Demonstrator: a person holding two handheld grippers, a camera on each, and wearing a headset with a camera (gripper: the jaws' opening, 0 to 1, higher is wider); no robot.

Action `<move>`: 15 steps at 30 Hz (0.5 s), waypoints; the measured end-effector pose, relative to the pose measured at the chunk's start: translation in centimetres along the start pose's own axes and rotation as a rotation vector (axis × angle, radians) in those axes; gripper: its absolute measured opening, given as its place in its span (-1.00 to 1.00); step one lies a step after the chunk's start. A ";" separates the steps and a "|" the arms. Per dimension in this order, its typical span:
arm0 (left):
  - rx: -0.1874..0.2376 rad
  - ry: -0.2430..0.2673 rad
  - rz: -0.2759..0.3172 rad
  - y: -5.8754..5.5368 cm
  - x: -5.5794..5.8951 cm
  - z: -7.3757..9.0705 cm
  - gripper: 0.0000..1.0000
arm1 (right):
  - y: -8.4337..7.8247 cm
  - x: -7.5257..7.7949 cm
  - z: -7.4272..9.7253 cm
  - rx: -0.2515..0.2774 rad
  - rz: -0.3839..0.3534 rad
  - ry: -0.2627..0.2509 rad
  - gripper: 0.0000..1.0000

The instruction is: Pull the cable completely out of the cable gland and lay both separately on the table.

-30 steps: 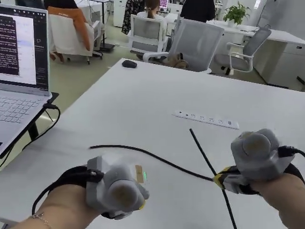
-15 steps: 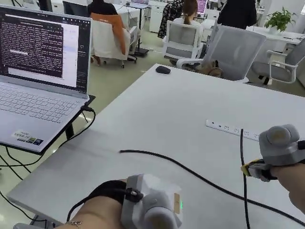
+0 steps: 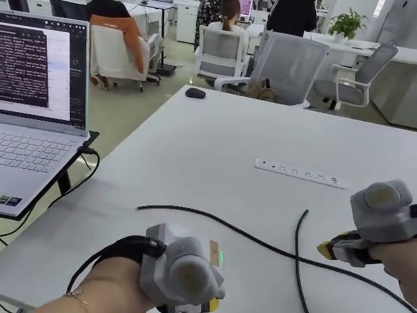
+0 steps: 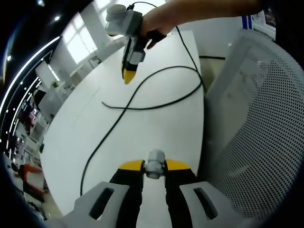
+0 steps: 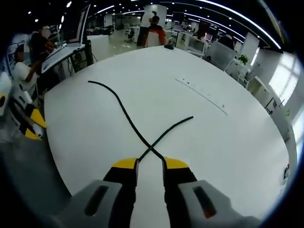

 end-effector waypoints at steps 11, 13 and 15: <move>-0.104 -0.152 0.000 -0.9 -2.3 -4.1 -0.65 | -3.9 -1.9 5.2 0.008 -0.014 0.034 -0.59; -0.143 -0.157 -0.041 -1.1 -2.6 -5.0 -0.65 | -4.8 -2.1 6.3 0.007 -0.024 0.024 -0.60; -0.104 -0.195 0.012 -1.2 -2.6 -6.0 -0.65 | -5.6 -2.7 7.4 0.009 -0.023 0.012 -0.63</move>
Point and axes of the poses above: the centre of the closed fingertips' face, and the gripper's own axes: z roughly backward along the fingers, x roughly to its right, y roughly out of its top, the point moved 9 cm from there along z, roughly backward along the fingers, and after that the axes turned 13 degrees about -y, right-handed, at the moved point
